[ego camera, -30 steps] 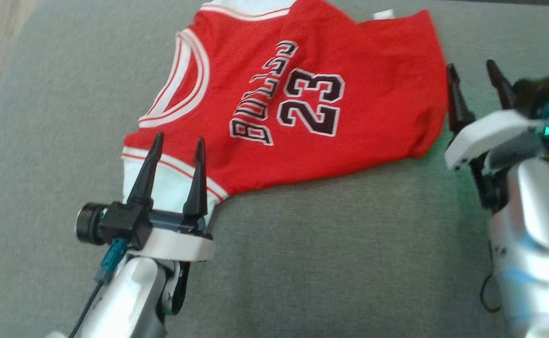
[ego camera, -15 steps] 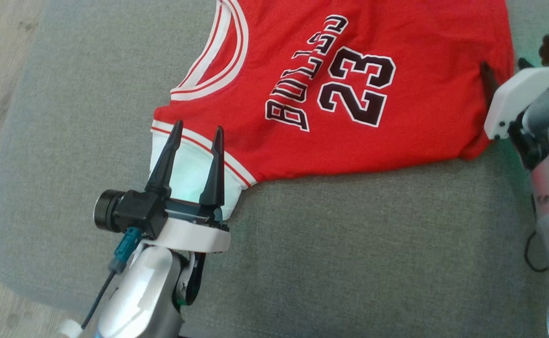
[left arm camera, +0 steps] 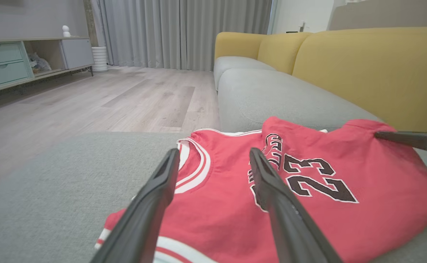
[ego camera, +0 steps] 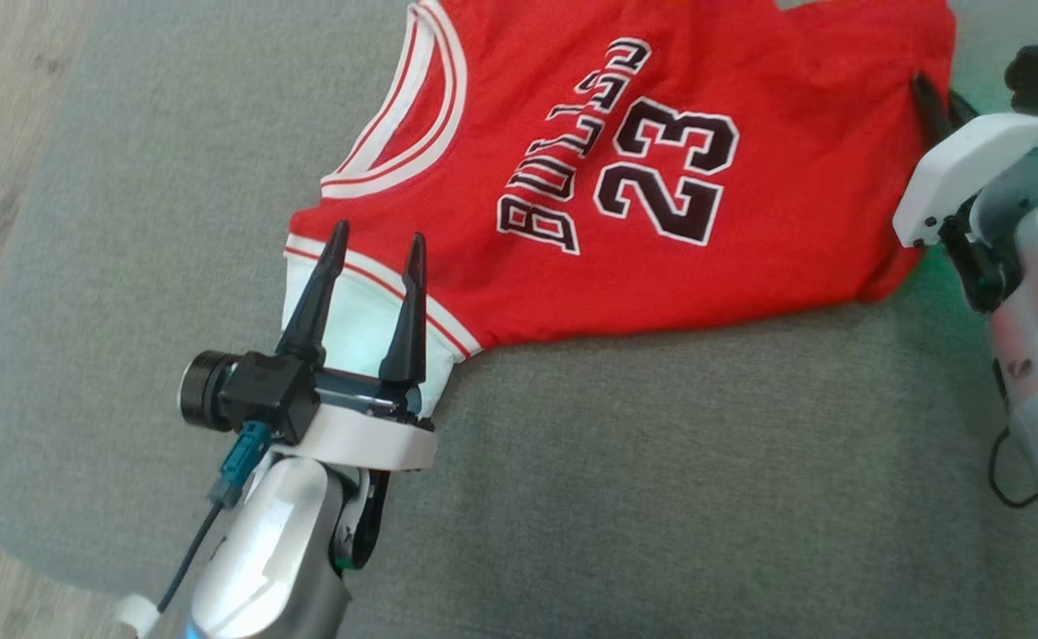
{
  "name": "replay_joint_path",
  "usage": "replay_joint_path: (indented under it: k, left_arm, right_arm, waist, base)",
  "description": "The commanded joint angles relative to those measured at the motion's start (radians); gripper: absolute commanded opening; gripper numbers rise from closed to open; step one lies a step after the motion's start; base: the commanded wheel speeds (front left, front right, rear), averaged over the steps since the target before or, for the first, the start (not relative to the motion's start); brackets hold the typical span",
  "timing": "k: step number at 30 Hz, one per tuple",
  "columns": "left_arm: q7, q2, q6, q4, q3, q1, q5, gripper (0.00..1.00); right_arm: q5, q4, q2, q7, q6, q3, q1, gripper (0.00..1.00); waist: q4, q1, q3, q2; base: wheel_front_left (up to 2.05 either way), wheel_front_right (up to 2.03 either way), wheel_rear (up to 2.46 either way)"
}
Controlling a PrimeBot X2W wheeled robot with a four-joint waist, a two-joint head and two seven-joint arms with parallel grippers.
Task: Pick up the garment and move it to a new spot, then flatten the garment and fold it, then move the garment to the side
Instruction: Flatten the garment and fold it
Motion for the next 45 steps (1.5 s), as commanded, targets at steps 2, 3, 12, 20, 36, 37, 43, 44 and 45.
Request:
replay_joint_path:
  k: [2, 3, 12, 20, 36, 37, 43, 44, 45]
  left_arm:
    - [-0.009, 0.009, -0.002, -0.021, 0.049, -0.006, 0.012, 1.0]
    - [-0.009, 0.01, -0.003, -0.021, 0.054, -0.002, 0.015, 1.0]
    - [-0.009, 0.02, -0.006, -0.025, 0.082, 0.045, 0.032, 1.0]
    - [-0.009, 0.023, -0.01, -0.035, 0.09, 0.083, 0.033, 1.0]
    - [-0.009, 0.005, -0.027, -0.054, 0.078, 0.057, 0.036, 1.0]
    - [-0.009, 0.002, -0.03, -0.055, 0.073, 0.048, 0.037, 1.0]
    - [-0.009, -0.012, -0.04, -0.051, 0.046, -0.002, 0.035, 1.0]
    - [-0.009, -0.014, -0.041, -0.049, 0.043, -0.009, 0.035, 1.0]
    - [-0.009, -0.015, -0.042, -0.048, 0.04, -0.015, 0.034, 1.0]
  right_arm:
    - [0.021, -0.063, -0.006, -0.083, -0.001, 0.041, 0.018, 0.0]
    - [0.026, -0.081, -0.01, -0.12, -0.001, 0.057, 0.029, 0.0]
    - [0.025, -0.307, -0.04, -0.308, -0.001, 0.07, 0.133, 0.0]
    - [-0.085, -0.616, -0.047, -0.312, -0.001, -0.061, 0.277, 0.0]
    - [-0.238, -0.796, -0.051, -0.06, -0.001, -0.169, 0.309, 0.0]
    - [-0.249, -0.754, -0.07, -0.05, -0.001, -0.166, 0.28, 0.0]
    - [-0.285, -0.459, -0.151, -0.033, -0.001, -0.166, 0.088, 0.0]
    - [-0.298, -0.411, -0.165, -0.038, -0.001, -0.161, 0.059, 0.0]
    - [-0.303, -0.363, -0.172, -0.039, -0.001, -0.162, 0.032, 0.0]
  waist:
    - [-0.023, -0.0001, -0.032, 0.0]
    - [-0.03, -0.0001, -0.044, 0.0]
    - [-0.101, -0.0001, -0.14, 0.0]
    - [-0.105, -0.0001, -0.177, 0.0]
    - [-0.03, -0.0001, -0.066, 0.0]
    - [-0.021, -0.0001, -0.052, 0.0]
    - [0.041, -0.0001, 0.025, 0.0]
    - [0.051, -0.0001, 0.034, 0.0]
    - [0.06, -0.0001, 0.042, 0.0]
  base:
    - [0.0, 0.0, 0.0]
    - [0.0, 0.0, 0.0]
    - [0.0, 0.0, 0.0]
    - [0.0, 0.0, 0.0]
    - [0.0, 0.0, 0.0]
    - [0.0, 0.0, 0.0]
    - [0.0, 0.0, 0.0]
    - [0.0, 0.0, 0.0]
    - [0.0, 0.0, 0.0]
